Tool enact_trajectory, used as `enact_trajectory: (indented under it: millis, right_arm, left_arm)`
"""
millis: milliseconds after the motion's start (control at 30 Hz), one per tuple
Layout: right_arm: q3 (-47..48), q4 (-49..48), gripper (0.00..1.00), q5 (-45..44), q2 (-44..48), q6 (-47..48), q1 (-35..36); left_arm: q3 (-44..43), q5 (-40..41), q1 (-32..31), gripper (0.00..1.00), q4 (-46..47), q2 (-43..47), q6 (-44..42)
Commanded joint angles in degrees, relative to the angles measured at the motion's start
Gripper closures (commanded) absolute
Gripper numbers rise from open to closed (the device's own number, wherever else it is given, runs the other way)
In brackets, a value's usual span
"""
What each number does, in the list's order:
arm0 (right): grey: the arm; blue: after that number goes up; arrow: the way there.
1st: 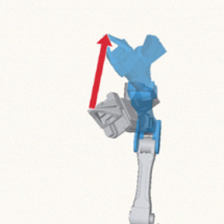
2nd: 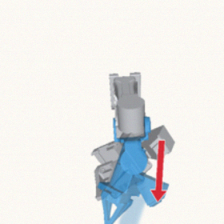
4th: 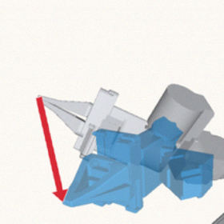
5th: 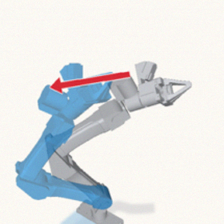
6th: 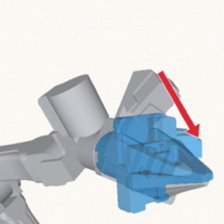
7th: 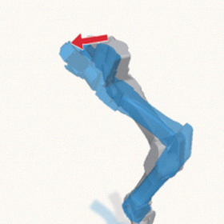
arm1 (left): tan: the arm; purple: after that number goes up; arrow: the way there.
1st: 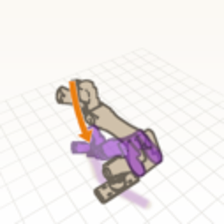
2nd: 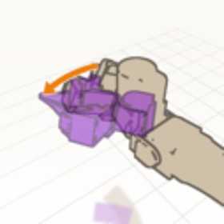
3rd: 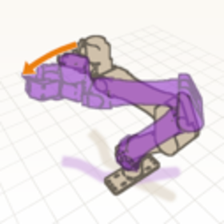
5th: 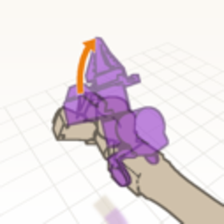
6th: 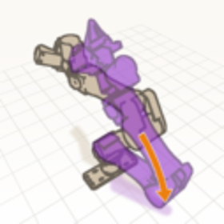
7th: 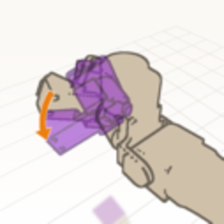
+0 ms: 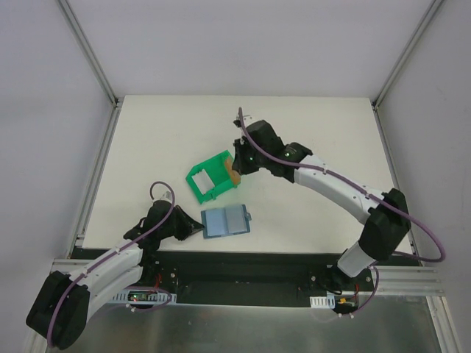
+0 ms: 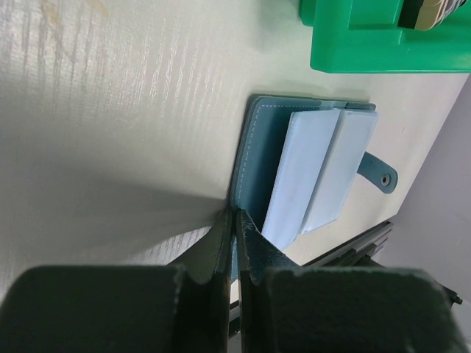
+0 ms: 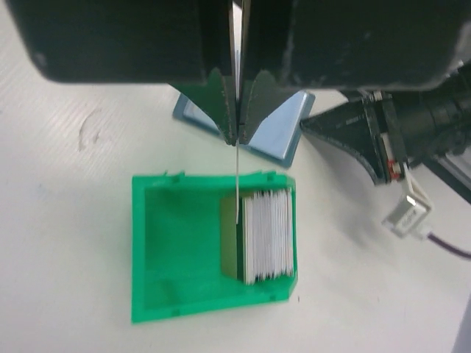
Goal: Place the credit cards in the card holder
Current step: Pick up the credit card from the storage box, then insert the credit card into the card holder.
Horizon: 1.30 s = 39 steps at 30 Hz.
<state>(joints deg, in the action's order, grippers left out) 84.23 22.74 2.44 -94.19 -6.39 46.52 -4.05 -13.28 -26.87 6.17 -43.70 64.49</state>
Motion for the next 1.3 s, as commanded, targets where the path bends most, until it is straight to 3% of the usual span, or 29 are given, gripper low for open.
enact_trajectory:
  millis: [0,200,367,767,1033,1267]
  right_arm:
    - [-9.59,-1.91,1.0,-4.89,5.94,-4.58,4.53]
    - [-23.56,-10.15,1.0,-5.25,10.69,-15.03,8.4]
    - [-28.15,-15.17,1.0,-4.29,8.51,-20.06,11.31]
    - [-28.5,-16.33,0.99,-6.3,1.47,-22.87,14.03]
    - [-29.56,-16.94,0.9,-4.55,0.68,-22.96,14.65]
    - [-29.47,-18.79,1.0,-3.57,1.64,-21.82,15.17]
  left_arm:
    - [-0.25,-1.84,0.77,1.0,-2.13,0.64,-1.56]
    - [-0.08,-2.54,0.77,1.0,-3.01,2.39,-1.73]
    - [0.01,-2.98,0.77,1.0,-3.62,2.48,-1.74]
    - [0.01,-2.46,0.77,1.0,-3.63,2.75,-1.3]
    - [0.54,-2.46,0.77,1.0,-3.63,3.01,-0.94]
    - [0.45,-2.54,0.77,1.0,-3.63,2.92,-1.12]
